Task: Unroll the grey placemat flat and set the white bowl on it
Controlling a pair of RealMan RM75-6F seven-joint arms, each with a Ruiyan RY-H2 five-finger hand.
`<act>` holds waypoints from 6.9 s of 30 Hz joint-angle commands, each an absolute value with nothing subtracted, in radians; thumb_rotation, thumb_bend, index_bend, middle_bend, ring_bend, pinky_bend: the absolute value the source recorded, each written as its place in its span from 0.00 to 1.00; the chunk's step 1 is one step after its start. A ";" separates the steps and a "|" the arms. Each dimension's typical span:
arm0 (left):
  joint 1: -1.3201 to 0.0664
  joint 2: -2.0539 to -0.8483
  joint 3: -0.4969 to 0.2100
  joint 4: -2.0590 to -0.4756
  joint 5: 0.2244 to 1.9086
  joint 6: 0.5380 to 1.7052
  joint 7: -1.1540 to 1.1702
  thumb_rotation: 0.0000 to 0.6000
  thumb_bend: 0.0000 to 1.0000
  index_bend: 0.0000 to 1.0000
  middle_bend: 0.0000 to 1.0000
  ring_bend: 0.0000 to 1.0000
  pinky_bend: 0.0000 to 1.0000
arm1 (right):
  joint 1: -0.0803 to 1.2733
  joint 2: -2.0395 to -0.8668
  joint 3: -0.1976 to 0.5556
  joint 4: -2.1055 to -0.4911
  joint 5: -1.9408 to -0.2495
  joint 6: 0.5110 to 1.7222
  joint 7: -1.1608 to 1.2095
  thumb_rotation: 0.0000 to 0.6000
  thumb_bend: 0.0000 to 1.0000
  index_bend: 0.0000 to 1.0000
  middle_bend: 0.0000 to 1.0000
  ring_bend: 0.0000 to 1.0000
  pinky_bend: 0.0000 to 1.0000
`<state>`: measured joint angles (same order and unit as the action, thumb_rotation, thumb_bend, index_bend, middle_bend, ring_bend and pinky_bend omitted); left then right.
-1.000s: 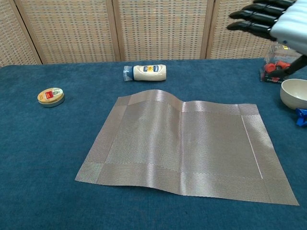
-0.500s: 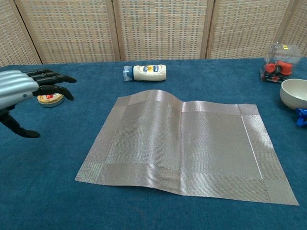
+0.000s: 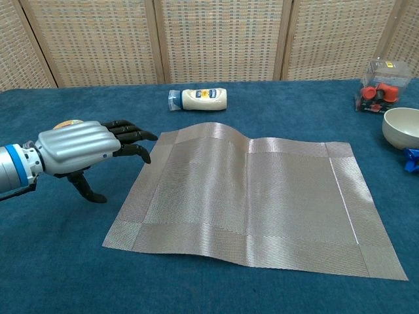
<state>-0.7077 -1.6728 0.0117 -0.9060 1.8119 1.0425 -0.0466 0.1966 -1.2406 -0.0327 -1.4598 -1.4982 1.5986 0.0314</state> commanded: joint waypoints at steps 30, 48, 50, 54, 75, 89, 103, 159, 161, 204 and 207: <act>-0.761 -1.742 0.037 -0.900 1.761 1.056 0.003 1.00 0.21 0.23 0.00 0.00 0.00 | 0.158 -1.220 0.005 -1.492 -1.567 1.588 0.044 1.00 0.00 0.00 0.00 0.00 0.00; -0.763 -1.766 0.061 -0.882 1.733 1.047 -0.021 1.00 0.36 0.24 0.00 0.00 0.00 | 0.144 -1.211 0.018 -1.505 -1.596 1.588 0.054 1.00 0.00 0.01 0.00 0.00 0.00; -0.763 -1.769 0.065 -0.877 1.731 1.047 -0.027 1.00 0.39 0.25 0.00 0.00 0.00 | 0.142 -1.210 0.019 -1.506 -1.600 1.589 0.055 1.00 0.00 0.01 0.00 0.00 0.00; -0.763 -1.774 0.070 -0.867 1.730 1.052 -0.036 1.00 0.41 0.26 0.00 0.00 0.00 | 0.140 -1.209 0.021 -1.508 -1.607 1.589 0.055 1.00 0.00 0.01 0.00 0.00 0.00; -0.769 -1.800 0.081 -0.855 1.723 1.062 -0.059 1.00 0.54 0.44 0.00 0.00 0.00 | 0.128 -1.203 0.030 -1.516 -1.626 1.592 0.065 1.00 0.00 0.02 0.00 0.00 0.00; -0.773 -1.813 0.078 -0.853 1.711 1.060 -0.062 1.00 0.56 0.54 0.00 0.00 0.00 | 0.124 -1.200 0.034 -1.520 -1.635 1.591 0.072 1.00 0.00 0.02 0.00 0.00 0.00; -0.776 -1.826 0.073 -0.846 1.696 1.056 -0.080 1.00 0.56 0.77 0.00 0.00 0.00 | 0.121 -1.201 0.038 -1.518 -1.641 1.591 0.080 1.00 0.00 0.02 0.00 0.00 0.00; -0.546 -1.489 0.216 -1.216 1.703 1.163 0.202 1.00 0.55 0.80 0.00 0.00 0.00 | 0.105 -1.187 0.035 -1.538 -1.680 1.616 0.087 1.00 0.00 0.04 0.00 0.00 0.00; -0.542 -1.487 0.211 -1.212 1.700 1.167 0.209 1.00 0.55 0.80 0.00 0.00 0.00 | 0.105 -1.187 0.034 -1.539 -1.681 1.617 0.086 1.00 0.00 0.04 0.00 0.00 0.00; -0.293 -1.203 0.004 -1.715 1.377 1.521 0.310 1.00 0.00 0.00 0.00 0.00 0.00 | 0.348 -1.221 0.164 -1.342 -1.365 1.114 -0.043 1.00 0.00 0.13 0.00 0.00 0.00; -0.283 -1.201 0.000 -1.727 1.369 1.527 0.334 1.00 0.00 0.00 0.00 0.00 0.00 | 0.396 -1.246 0.189 -1.285 -1.304 1.021 -0.036 1.00 0.00 0.16 0.00 0.00 0.00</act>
